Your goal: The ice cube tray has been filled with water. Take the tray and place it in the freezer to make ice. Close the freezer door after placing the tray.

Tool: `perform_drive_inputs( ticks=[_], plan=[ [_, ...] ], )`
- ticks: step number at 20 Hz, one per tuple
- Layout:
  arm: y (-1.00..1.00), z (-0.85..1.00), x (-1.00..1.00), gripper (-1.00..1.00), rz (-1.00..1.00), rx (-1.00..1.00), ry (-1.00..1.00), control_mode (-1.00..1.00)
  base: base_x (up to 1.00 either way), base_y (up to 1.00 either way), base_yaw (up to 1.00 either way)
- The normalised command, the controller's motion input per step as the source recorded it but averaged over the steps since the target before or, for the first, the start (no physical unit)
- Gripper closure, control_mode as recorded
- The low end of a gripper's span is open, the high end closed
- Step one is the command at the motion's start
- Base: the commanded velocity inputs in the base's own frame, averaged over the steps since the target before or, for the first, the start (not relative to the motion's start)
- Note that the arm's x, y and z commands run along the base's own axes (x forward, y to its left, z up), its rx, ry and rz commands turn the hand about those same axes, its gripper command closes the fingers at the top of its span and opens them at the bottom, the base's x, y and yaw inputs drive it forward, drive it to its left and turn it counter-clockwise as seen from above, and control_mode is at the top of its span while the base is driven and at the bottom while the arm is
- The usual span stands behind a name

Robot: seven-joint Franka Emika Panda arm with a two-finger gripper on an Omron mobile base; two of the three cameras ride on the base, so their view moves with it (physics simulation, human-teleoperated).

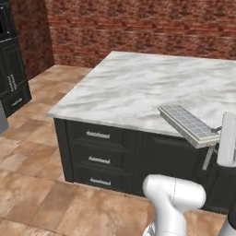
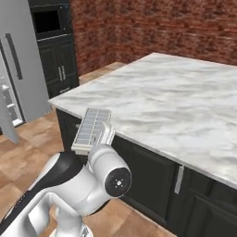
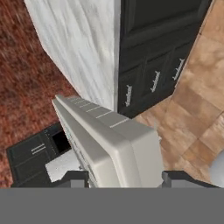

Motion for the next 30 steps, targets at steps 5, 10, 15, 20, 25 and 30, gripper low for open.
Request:
perform_drive_inputs(
  ticks=[5, 10, 15, 20, 25, 30],
  plan=[
    [0.00, 0.00, 0.00, 1.00, 0.00, 0.00, 0.00, 1.00, 0.54, 0.94, 0.25],
    [0.00, 0.00, 0.00, 1.00, 0.00, 0.00, 0.00, 1.00, 0.57, 0.96, 0.22],
    [0.00, 0.00, 0.00, 1.00, 0.00, 0.00, 0.00, 1.00, 0.61, 0.97, 0.21],
    [0.00, 0.00, 0.00, 1.00, 0.00, 0.00, 0.00, 1.00, 0.64, 0.90, 0.20],
    [0.00, 0.00, 0.00, 1.00, 0.00, 0.00, 0.00, 1.00, 0.72, 0.80, 0.15],
    [0.00, 0.00, 0.00, 1.00, 0.00, 0.00, 0.00, 1.00, 0.76, 0.57, 0.05]
  ],
)
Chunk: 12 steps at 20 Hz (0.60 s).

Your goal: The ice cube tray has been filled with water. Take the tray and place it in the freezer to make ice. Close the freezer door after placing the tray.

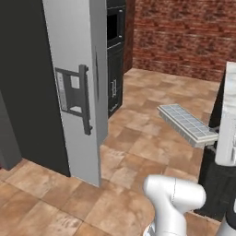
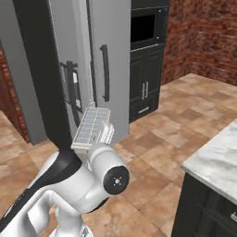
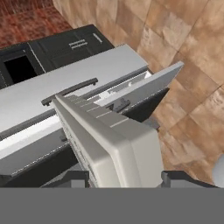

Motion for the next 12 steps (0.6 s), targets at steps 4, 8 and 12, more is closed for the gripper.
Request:
perform_drive_inputs(
  ticks=[4, 8, 12],
  plan=[
    [0.00, 0.00, 0.00, 1.00, 0.00, 0.00, 0.00, 1.00, 0.77, 0.18, 0.01],
    [0.00, 0.00, 0.00, 1.00, 0.00, 0.00, 0.00, 1.00, 0.60, 0.00, 0.00],
    [0.00, 0.00, 0.00, 1.00, 0.00, 0.00, 0.00, 1.00, 0.66, 0.00, -0.01]
  ],
)
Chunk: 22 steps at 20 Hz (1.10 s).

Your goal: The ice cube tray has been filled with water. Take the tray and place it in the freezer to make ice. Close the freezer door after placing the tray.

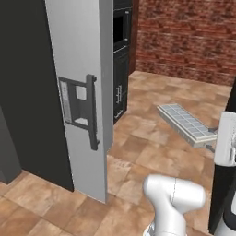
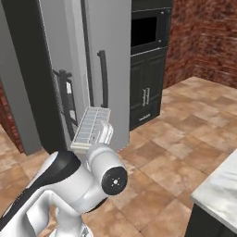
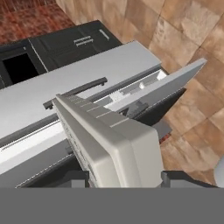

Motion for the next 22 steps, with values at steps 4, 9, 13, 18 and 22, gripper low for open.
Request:
perform_drive_inputs(
  ticks=[4, 9, 13, 18, 22],
  plan=[
    [0.00, 0.00, 0.00, 1.00, 0.00, 0.00, 0.00, 1.00, 0.86, -0.01, -0.01],
    [0.00, 0.00, 0.00, 1.00, 0.00, 0.00, 0.00, 1.00, 0.99, 0.00, 0.00],
    [0.00, 0.00, 0.00, 1.00, 0.00, 0.00, 0.00, 1.00, 1.00, 0.00, 0.00],
    [0.00, 0.00, 0.00, 1.00, 0.00, 0.00, 0.00, 1.00, 0.89, -0.08, 0.00],
    [0.00, 0.00, 0.00, 1.00, 0.00, 0.00, 0.00, 1.00, 0.45, -0.27, 0.00]
  ],
)
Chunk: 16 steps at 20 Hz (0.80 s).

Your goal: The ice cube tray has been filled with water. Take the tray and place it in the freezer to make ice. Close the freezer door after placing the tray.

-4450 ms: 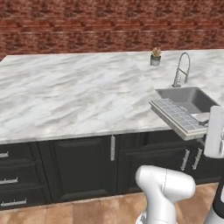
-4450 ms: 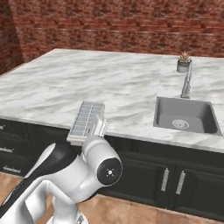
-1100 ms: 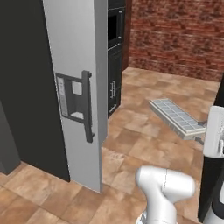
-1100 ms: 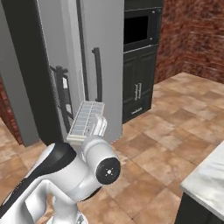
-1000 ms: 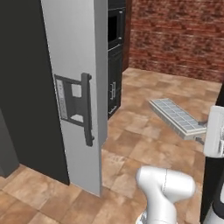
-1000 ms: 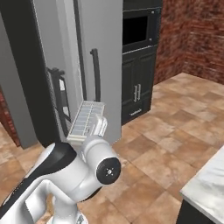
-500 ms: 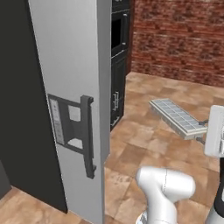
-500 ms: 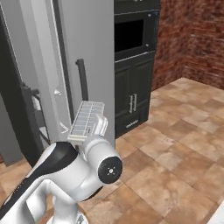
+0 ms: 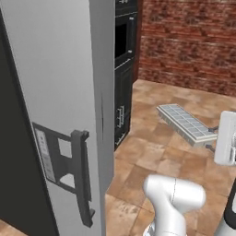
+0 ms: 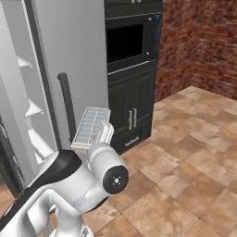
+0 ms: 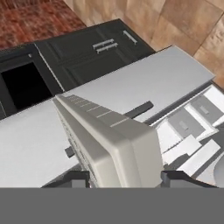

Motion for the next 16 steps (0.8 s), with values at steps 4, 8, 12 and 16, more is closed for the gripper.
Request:
perform_drive_inputs(
  ticks=[4, 8, 12, 16],
  plan=[
    [0.00, 0.00, 0.00, 1.00, 0.00, 0.00, 0.00, 1.00, 0.32, -0.22, 0.04],
    [0.00, 0.00, 0.00, 1.00, 0.00, 0.00, 0.00, 1.00, 0.24, -0.07, 0.17],
    [0.00, 0.00, 0.00, 1.00, 0.00, 0.00, 0.00, 1.00, 0.21, -0.06, 0.26],
    [0.00, 0.00, 0.00, 1.00, 0.00, 0.00, 0.00, 1.00, 0.21, -0.16, 0.32]
  ],
)
